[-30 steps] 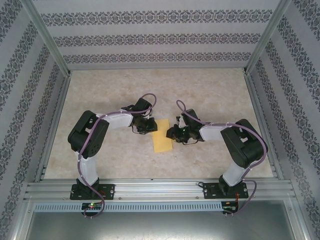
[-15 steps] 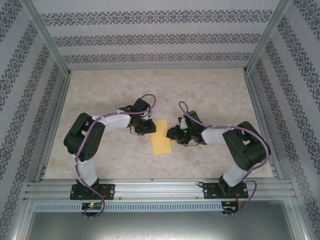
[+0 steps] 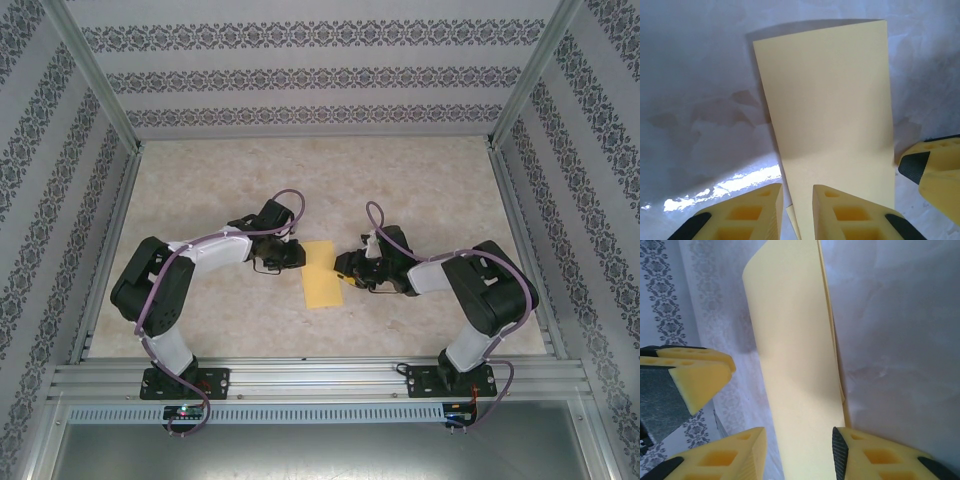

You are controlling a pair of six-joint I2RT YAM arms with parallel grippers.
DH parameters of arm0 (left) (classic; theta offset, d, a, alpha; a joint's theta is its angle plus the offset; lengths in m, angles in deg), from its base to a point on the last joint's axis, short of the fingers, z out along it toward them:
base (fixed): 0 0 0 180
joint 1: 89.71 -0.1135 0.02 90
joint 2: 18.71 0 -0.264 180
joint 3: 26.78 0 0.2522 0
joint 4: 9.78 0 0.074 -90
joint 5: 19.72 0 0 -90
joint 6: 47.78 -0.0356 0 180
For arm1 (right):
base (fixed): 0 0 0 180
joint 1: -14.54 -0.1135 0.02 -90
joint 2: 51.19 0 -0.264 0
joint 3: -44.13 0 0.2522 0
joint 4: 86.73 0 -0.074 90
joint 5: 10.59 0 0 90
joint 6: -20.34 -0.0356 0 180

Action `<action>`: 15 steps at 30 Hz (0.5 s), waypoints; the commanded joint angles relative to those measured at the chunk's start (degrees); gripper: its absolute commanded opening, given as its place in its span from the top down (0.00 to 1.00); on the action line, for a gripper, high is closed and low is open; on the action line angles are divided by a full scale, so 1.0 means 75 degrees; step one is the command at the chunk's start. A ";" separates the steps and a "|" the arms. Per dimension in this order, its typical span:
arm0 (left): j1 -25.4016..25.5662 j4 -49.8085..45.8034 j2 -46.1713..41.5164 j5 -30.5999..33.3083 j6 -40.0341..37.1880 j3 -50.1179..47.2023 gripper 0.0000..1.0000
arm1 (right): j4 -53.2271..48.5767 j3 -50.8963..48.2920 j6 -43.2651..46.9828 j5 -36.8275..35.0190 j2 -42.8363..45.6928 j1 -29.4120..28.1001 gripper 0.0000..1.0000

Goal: Fold a paper plane with a square sheet of paper (pick it up from the middle)
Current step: Third fold the triangle at the center of the table.

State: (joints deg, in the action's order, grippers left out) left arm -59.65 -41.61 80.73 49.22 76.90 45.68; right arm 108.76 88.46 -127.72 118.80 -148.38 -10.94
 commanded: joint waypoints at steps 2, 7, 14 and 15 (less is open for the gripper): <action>0.0119 0.0461 0.0045 -0.0163 -0.0109 0.0172 0.76 | 0.0013 0.0082 -0.0026 -0.0036 -0.0070 -0.0047 0.58; 0.0111 0.0353 0.0695 -0.0049 -0.0004 0.0824 0.79 | -0.1155 0.0079 0.0326 -0.0749 0.0596 -0.0117 0.58; 0.0087 0.0255 0.1411 0.0040 0.0142 0.1147 0.81 | -0.2634 0.0354 0.0953 -0.1120 0.1429 -0.0359 0.57; 0.0082 0.0194 0.1420 0.0135 0.0157 0.1128 0.82 | -0.2759 0.0337 0.0979 -0.1266 0.1541 -0.0429 0.57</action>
State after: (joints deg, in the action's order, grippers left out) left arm -59.65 -39.51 90.35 48.85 77.18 53.53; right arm 93.94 89.70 -123.35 112.25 -138.81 -13.12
